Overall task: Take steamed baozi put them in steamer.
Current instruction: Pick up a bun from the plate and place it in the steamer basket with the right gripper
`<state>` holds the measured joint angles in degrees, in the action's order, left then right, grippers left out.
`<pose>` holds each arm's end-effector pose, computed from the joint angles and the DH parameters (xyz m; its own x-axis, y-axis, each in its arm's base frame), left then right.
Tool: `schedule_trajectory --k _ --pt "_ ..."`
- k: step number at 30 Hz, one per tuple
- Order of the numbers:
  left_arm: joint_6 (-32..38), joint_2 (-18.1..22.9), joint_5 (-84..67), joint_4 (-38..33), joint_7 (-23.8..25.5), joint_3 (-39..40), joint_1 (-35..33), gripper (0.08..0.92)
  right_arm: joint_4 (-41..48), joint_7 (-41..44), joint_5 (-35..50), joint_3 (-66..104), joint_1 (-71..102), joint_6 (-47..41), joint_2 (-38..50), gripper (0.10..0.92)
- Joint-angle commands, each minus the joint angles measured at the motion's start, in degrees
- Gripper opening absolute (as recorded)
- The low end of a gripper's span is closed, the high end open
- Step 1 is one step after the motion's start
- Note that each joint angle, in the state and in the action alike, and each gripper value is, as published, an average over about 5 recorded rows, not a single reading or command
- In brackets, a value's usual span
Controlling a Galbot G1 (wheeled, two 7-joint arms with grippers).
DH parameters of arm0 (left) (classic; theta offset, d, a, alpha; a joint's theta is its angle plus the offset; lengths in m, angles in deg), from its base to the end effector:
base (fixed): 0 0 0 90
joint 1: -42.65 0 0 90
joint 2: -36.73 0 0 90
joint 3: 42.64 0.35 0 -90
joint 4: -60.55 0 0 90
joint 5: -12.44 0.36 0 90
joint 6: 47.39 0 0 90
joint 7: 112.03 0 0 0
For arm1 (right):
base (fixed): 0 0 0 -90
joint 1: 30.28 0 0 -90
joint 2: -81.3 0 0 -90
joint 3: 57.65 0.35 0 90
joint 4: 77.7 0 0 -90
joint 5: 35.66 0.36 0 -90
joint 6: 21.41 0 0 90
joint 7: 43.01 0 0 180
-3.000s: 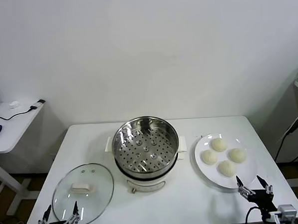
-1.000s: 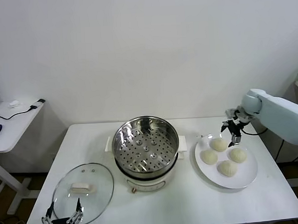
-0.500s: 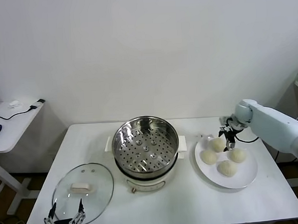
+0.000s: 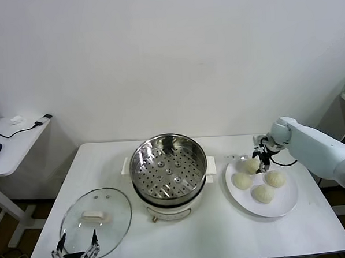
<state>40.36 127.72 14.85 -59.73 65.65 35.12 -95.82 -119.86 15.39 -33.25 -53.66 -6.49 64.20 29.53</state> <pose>0.0745 0.0630 -0.3399 -0.9146 -0.2360 0.3283 -0.1767 0.9636 0.2005 0.5867 -0.1924 -0.2403 -0.1770 -0.0775 0.9812 -0.9832 0.0582 -0.1727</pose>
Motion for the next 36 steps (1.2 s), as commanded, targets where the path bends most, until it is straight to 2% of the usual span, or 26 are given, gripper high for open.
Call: schedule_trajectory --k 1,8,14,19,25,29,33,36 --pt "-0.03 0.03 0.43 0.01 -0.04 0.07 -0.11 0.823 -0.74 0.88 0.53 0.57 0.31 -0.32 0.03 0.695" --pt "0.02 0.13 0.61 -0.56 -0.06 0.24 -0.29 0.823 -4.91 2.7 2.63 -1.63 -5.91 1.09 2.7 0.692" --pt "0.08 0.12 0.73 -1.25 -0.05 0.47 -0.34 0.823 -14.89 6.42 8.93 -12.75 -24.3 5.47 4.15 0.695" --pt "0.62 -0.1 0.72 -2.3 -0.17 0.51 -0.72 0.823 -23.04 8.72 15.49 -18.91 -40.18 10.78 -0.63 0.696" --pt "0.85 -0.3 0.62 -3.03 -0.67 0.57 -1.08 0.823 -34.72 7.17 21.86 -22.01 -45.99 15.69 -9.87 0.696" --pt "0.86 -0.36 0.68 -3.23 -0.67 0.59 -1.34 0.823 -38.32 5.66 19.01 -23.35 -44.76 21.95 -16.11 0.696" --pt "1.03 -0.4 0.76 -3.26 -0.78 0.56 -1.6 0.823 -35.92 4.24 11.31 -24.55 -40.97 30.88 -19.76 0.694" --pt "1.27 -0.37 0.87 -2.96 -0.88 0.5 -1.73 0.823 -33.62 3.02 5.57 -25.21 -36.79 34.05 -20.38 0.694"
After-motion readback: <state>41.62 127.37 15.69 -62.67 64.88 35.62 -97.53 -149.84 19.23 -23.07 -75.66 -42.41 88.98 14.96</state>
